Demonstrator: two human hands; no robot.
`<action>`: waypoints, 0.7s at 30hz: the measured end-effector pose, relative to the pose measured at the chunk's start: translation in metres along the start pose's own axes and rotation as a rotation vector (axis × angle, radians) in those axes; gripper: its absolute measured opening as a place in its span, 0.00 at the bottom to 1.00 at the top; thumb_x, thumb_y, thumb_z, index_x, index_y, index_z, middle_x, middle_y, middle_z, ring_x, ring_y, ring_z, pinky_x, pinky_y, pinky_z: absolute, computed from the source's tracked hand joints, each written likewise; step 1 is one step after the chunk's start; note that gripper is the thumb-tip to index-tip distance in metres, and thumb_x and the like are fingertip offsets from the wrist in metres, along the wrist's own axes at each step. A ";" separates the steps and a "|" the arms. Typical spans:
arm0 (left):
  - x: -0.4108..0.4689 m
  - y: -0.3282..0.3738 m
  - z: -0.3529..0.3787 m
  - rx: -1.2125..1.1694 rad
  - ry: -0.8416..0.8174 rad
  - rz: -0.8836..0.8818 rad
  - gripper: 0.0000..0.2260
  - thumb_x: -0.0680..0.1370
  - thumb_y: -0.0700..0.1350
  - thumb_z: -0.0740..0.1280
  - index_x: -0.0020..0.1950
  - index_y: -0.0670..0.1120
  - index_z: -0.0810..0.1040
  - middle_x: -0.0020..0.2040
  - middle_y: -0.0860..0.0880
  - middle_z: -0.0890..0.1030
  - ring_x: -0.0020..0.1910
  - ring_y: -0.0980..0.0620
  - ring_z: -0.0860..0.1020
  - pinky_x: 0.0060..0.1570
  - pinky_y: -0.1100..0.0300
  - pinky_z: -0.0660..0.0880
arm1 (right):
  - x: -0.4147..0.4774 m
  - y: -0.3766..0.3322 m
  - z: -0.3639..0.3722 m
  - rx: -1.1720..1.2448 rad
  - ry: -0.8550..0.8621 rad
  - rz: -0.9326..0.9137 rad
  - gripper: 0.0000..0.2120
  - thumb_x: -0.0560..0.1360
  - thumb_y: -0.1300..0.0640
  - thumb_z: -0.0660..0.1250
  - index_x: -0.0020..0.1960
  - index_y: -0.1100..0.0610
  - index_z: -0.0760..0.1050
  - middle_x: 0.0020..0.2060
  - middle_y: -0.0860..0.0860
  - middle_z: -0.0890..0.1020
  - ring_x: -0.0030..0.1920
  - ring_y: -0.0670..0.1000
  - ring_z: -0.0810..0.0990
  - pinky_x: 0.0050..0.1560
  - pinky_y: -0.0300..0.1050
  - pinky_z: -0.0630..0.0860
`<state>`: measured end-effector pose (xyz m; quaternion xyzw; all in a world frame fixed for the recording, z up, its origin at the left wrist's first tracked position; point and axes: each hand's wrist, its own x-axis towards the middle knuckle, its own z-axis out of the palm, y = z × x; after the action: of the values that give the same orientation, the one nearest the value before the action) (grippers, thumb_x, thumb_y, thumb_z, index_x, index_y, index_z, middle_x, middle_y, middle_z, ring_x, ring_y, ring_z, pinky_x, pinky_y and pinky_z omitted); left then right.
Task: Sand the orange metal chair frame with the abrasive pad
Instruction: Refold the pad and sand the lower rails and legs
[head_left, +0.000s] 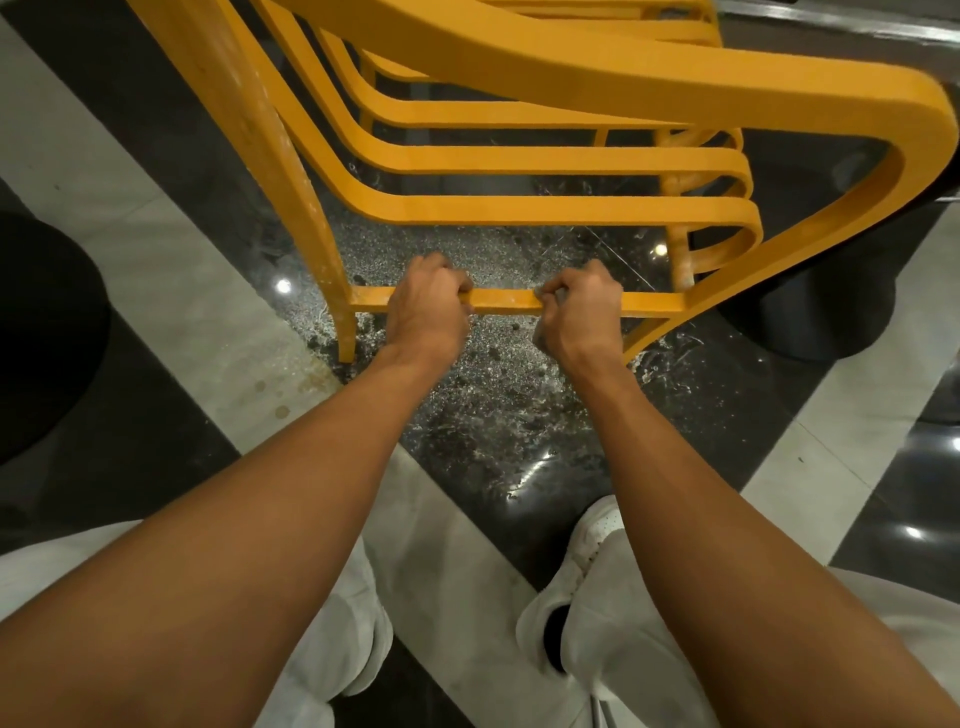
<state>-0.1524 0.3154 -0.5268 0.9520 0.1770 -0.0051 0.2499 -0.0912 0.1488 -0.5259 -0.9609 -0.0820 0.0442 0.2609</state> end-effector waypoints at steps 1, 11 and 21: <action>0.001 0.000 0.000 -0.001 -0.006 -0.004 0.12 0.81 0.42 0.74 0.64 0.46 0.84 0.61 0.48 0.79 0.64 0.47 0.73 0.63 0.49 0.75 | -0.004 -0.005 0.002 -0.013 -0.019 -0.048 0.06 0.80 0.61 0.69 0.49 0.59 0.85 0.50 0.49 0.75 0.42 0.47 0.76 0.42 0.31 0.72; 0.006 -0.010 -0.004 -0.049 -0.026 -0.001 0.11 0.80 0.40 0.74 0.62 0.46 0.86 0.58 0.48 0.80 0.61 0.46 0.75 0.61 0.46 0.77 | -0.006 -0.013 -0.001 -0.083 -0.095 -0.126 0.06 0.82 0.62 0.68 0.52 0.62 0.84 0.52 0.51 0.74 0.39 0.41 0.72 0.34 0.19 0.68; 0.008 -0.009 -0.003 -0.066 -0.015 -0.030 0.11 0.81 0.40 0.73 0.63 0.44 0.85 0.60 0.47 0.80 0.63 0.46 0.75 0.65 0.48 0.76 | -0.006 -0.021 0.001 -0.045 -0.108 -0.094 0.06 0.80 0.61 0.70 0.49 0.59 0.86 0.50 0.51 0.77 0.46 0.48 0.77 0.45 0.33 0.75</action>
<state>-0.1485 0.3268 -0.5294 0.9403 0.1894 -0.0102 0.2825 -0.1004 0.1657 -0.5158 -0.9578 -0.1421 0.0819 0.2361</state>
